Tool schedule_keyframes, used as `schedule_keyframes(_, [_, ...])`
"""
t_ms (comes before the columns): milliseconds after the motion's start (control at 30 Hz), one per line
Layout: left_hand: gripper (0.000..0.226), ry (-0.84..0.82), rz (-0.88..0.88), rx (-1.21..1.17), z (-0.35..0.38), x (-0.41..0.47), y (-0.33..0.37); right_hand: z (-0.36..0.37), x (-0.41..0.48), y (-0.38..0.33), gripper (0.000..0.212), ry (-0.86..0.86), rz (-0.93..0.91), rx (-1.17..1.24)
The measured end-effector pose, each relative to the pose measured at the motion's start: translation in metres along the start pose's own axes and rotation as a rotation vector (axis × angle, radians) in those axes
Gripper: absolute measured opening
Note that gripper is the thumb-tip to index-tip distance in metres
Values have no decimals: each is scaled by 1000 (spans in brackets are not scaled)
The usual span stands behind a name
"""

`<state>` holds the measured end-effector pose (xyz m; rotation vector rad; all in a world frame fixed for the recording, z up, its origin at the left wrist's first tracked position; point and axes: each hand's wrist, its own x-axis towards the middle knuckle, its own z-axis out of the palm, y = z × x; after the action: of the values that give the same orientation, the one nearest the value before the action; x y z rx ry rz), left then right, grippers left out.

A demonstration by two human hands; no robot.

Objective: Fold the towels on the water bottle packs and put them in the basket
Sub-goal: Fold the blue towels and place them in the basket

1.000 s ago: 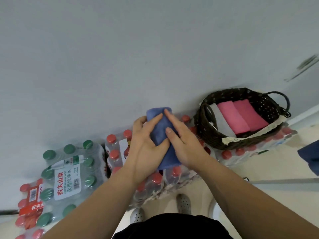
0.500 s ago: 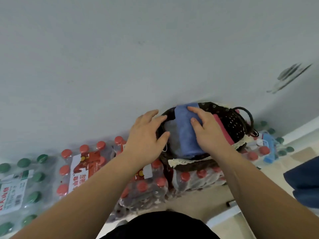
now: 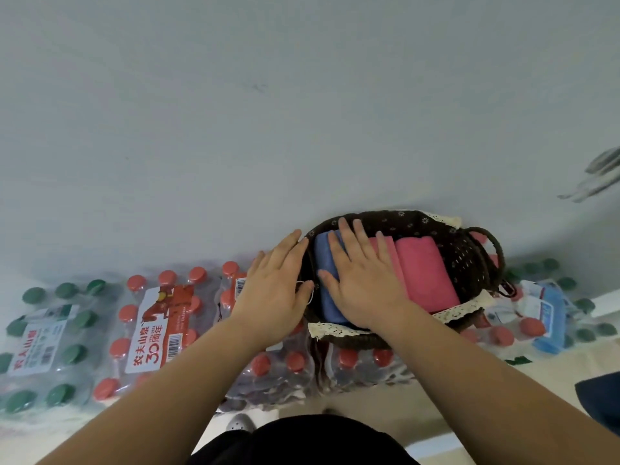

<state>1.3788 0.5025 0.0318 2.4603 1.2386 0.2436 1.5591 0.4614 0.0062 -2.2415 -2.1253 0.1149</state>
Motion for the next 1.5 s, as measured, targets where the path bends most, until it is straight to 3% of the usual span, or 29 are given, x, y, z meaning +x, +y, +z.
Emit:
schedule_keyframes(100, [67, 3, 8, 36, 1, 0, -1, 7, 6, 3, 70, -69, -101, -12])
schedule_keyframes(267, [68, 3, 11, 43, 4, 2, -2, 14, 13, 6, 70, -200, -72, 75])
schedule_keyframes(600, [70, -5, 30, 3, 2, 1, -4, 11, 16, 11, 72, -287, -54, 130])
schedule_keyframes(867, [71, -23, 196, 12, -9, 5, -22, -11, 4, 9, 84, -145, -52, 44])
schedule_keyframes(1167, [74, -56, 435, -34, -40, 19, -26, -31, -27, -13, 82, -32, 258, 41])
schedule_keyframes(1400, [75, -77, 693, -153, -28, 23, 51, -55, -115, -6, 73, 214, 673, 176])
schedule_keyframes(1500, [67, -112, 819, -212, -10, 17, 94, -53, -165, 15, 73, 228, 881, 142])
